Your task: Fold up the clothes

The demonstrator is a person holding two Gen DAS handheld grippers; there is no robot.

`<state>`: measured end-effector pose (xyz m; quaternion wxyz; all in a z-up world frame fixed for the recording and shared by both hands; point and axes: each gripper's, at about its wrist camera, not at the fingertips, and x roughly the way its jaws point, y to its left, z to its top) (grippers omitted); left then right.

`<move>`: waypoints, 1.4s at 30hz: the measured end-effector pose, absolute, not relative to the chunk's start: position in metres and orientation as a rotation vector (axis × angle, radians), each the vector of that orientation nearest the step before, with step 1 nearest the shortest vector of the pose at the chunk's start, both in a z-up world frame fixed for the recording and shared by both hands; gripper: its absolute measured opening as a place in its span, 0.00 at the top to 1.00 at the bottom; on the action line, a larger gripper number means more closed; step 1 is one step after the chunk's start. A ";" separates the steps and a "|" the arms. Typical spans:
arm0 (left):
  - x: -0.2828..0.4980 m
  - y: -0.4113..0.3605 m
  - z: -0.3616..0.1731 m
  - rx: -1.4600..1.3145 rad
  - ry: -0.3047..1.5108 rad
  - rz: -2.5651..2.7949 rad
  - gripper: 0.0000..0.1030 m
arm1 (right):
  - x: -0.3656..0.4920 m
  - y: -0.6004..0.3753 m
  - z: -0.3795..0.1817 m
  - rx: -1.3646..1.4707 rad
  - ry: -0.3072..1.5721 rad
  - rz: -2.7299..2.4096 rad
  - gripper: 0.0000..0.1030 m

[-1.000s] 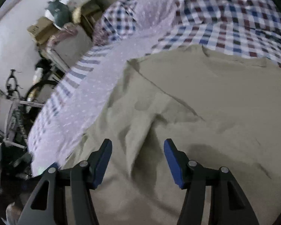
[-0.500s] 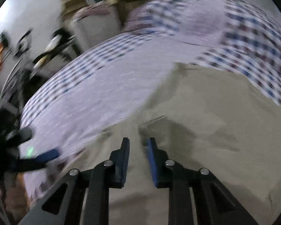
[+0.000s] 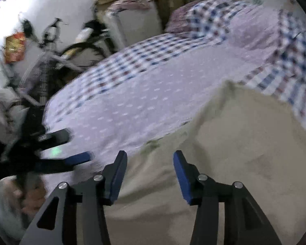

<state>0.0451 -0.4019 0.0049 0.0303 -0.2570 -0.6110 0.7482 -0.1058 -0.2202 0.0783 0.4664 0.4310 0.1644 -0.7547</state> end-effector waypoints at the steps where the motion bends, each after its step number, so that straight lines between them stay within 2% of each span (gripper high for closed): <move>1: 0.045 -0.402 0.005 -0.792 -1.885 2.305 0.16 | -0.109 -0.226 0.078 1.065 0.445 -1.899 0.51; 7: 0.048 -0.409 0.006 -0.773 -1.903 2.304 0.16 | -0.110 -0.281 0.051 1.119 0.820 -1.929 0.52; 9: 0.050 -0.413 0.006 -0.764 -1.916 2.302 0.16 | -0.115 -0.291 0.038 1.167 0.891 -1.941 0.53; 10: 0.051 -0.414 0.006 -0.760 -1.920 2.299 0.16 | -0.118 -0.293 0.033 1.186 0.898 -1.947 0.59; 11: 0.052 -0.416 0.006 -0.755 -1.925 2.296 0.16 | -0.121 -0.293 0.030 1.200 0.891 -1.957 0.79; 12: 0.052 -0.417 0.006 -0.751 -1.927 2.293 0.16 | -0.124 -0.293 0.030 1.204 0.875 -1.981 0.91; 13: 0.053 -0.417 0.006 -0.747 -1.927 2.291 0.16 | -0.126 -0.293 0.034 1.192 0.846 -2.011 0.98; 19: 0.052 -0.419 0.006 -0.752 -1.913 2.288 0.16 | -0.133 -0.299 0.049 1.152 0.711 -2.072 0.95; 21: 0.052 -0.419 0.006 -0.756 -1.914 2.283 0.16 | -0.134 -0.301 0.049 1.156 0.691 -2.068 0.82; 22: 0.052 -0.419 0.006 -0.754 -1.913 2.282 0.16 | -0.133 -0.299 0.050 1.155 0.696 -2.081 0.68; 23: 0.053 -0.420 0.007 -0.751 -1.913 2.281 0.16 | -0.132 -0.298 0.051 1.154 0.701 -2.094 0.61; 24: 0.053 -0.419 0.008 -0.749 -1.911 2.283 0.16 | -0.126 -0.293 0.056 1.129 0.698 -2.110 0.58; 31: 0.053 -0.418 0.009 -0.745 -1.917 2.278 0.16 | -0.059 -0.248 0.075 0.888 0.757 -2.190 0.59; 34: 0.053 -0.416 0.010 -0.748 -1.909 2.279 0.16 | -0.045 -0.251 0.055 0.906 0.802 -2.160 0.69; 38: 0.053 -0.415 0.011 -0.743 -1.905 2.283 0.16 | -0.042 -0.257 0.027 0.949 0.850 -2.173 0.69; 42: 0.053 -0.416 0.012 -0.736 -1.907 2.285 0.16 | -0.072 -0.259 0.016 1.051 0.770 -2.234 0.69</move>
